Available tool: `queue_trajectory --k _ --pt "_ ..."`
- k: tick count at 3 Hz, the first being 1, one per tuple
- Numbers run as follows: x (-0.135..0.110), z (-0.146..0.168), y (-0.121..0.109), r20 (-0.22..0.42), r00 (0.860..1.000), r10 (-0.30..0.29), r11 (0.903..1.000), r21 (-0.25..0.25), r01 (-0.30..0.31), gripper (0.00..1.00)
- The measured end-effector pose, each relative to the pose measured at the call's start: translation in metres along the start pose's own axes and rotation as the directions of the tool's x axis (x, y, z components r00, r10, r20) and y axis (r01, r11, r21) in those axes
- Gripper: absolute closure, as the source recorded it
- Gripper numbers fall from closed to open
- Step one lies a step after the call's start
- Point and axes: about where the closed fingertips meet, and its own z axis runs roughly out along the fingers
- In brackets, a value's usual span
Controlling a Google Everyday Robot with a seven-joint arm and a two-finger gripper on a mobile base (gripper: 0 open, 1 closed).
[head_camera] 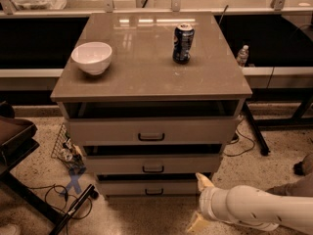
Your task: Open bottom drawer
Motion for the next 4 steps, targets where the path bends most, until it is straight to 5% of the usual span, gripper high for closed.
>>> queue_trajectory --k 1,2,3,4 --pt "0.000 0.062 -0.010 0.114 0.993 -0.011 0.9990 0.045 0.006 0.00" --pt "0.004 0.109 -0.004 0.170 0.985 0.003 0.9994 0.033 -0.009 0.00" --pt "0.013 0.175 0.007 0.147 0.989 -0.016 0.9998 -0.008 0.017 0.00" --pt "0.012 0.184 0.007 0.157 0.988 -0.005 0.9997 -0.021 0.009 0.00"
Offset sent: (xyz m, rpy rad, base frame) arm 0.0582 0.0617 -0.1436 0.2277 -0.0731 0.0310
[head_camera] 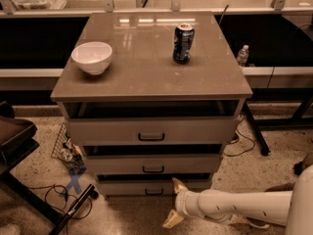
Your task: Open bottom drawer
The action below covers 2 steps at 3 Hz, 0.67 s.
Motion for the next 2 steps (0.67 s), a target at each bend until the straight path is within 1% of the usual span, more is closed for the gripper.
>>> queue_trajectory --k 1,2 --pt "0.024 0.032 -0.014 0.044 0.999 0.029 0.9995 -0.016 -0.028 0.00" --pt "0.048 0.058 -0.032 0.077 0.995 0.057 0.9983 -0.017 -0.056 0.00"
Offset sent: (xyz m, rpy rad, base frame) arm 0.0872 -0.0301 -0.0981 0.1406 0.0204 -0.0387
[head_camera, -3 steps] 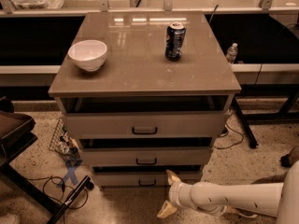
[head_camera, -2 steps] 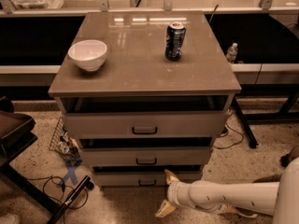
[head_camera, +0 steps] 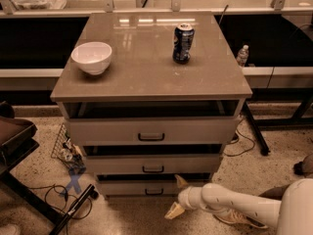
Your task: Open bottom drawer
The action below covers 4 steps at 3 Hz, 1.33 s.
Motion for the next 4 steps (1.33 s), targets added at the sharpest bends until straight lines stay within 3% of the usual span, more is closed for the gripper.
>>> queue_trajectory --k 2,3,4 --pt "0.037 0.050 -0.030 0.060 0.997 0.057 0.9980 -0.028 -0.056 0.00" --pt "0.036 0.064 -0.045 0.041 0.998 0.037 0.9991 -0.023 -0.037 0.00" --pt "0.035 0.065 -0.046 0.039 0.999 0.034 0.9992 -0.024 -0.033 0.00"
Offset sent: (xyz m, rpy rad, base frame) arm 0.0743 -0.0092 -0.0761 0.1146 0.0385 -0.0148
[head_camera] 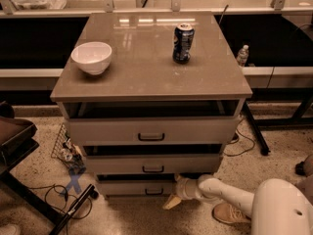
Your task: Open bottom drawer
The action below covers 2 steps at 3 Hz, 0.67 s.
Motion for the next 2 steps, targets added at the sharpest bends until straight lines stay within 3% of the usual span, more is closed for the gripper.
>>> queue_trajectory --k 1,2 --pt "-0.0016 -0.0040 -0.0001 -0.064 0.997 -0.037 0.9991 -0.022 0.036 0.00" --pt "-0.0021 -0.0032 0.0005 -0.061 0.998 -0.036 0.9991 -0.023 0.034 0.00"
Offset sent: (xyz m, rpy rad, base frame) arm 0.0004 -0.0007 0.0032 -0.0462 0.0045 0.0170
